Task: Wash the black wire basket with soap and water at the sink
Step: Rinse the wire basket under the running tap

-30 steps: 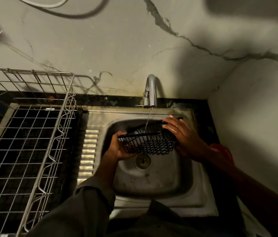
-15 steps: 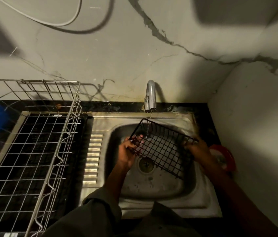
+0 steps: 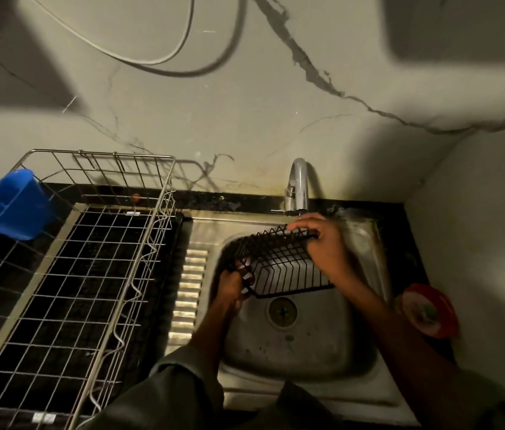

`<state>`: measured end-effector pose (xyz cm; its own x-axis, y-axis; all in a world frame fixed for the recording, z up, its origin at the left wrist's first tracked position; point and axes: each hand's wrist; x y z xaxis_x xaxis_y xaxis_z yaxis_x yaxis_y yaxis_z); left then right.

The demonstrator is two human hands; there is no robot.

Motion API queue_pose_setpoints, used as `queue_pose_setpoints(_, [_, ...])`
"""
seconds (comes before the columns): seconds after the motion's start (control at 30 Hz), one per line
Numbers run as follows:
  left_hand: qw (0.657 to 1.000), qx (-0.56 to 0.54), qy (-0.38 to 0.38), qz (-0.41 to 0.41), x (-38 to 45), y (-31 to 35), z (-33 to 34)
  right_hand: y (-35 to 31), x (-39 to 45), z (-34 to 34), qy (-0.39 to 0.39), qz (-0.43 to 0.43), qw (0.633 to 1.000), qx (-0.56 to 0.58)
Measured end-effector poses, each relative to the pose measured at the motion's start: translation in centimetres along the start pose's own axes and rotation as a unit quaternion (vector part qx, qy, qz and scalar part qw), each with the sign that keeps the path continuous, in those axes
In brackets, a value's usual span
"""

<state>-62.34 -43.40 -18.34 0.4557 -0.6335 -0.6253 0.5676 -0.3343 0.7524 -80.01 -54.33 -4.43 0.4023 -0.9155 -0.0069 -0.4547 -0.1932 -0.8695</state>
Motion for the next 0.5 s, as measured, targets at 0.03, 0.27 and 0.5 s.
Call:
queue_pose_setpoints(0.03, [0.999, -0.028, 0.011, -0.013, 0.1, -0.3, 0.1, -0.3, 0.5, 0.7, -0.018, -0.024, 0.999, -0.034])
queue_pose_setpoints(0.27, [0.980, -0.156, 0.101, -0.075, 1.2, -2.7, -0.4, -3.0, 2.7, 4.1, -0.124, -0.265, 0.937, -0.192])
queue_pose_setpoints(0.5, [0.993, -0.105, 0.048, 0.008, 0.7, 0.0, 1.2, 0.3, -1.6, 0.2, 0.025, -0.049, 0.997, -0.055])
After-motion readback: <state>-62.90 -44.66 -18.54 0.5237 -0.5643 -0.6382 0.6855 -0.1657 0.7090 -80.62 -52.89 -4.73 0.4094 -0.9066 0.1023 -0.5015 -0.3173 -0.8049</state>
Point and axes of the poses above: each hand's wrist, its own x-axis towards the middle knuckle, its own z-axis out of the palm, y = z × x, and after that the axes turned 7 degrees about z, right-handed
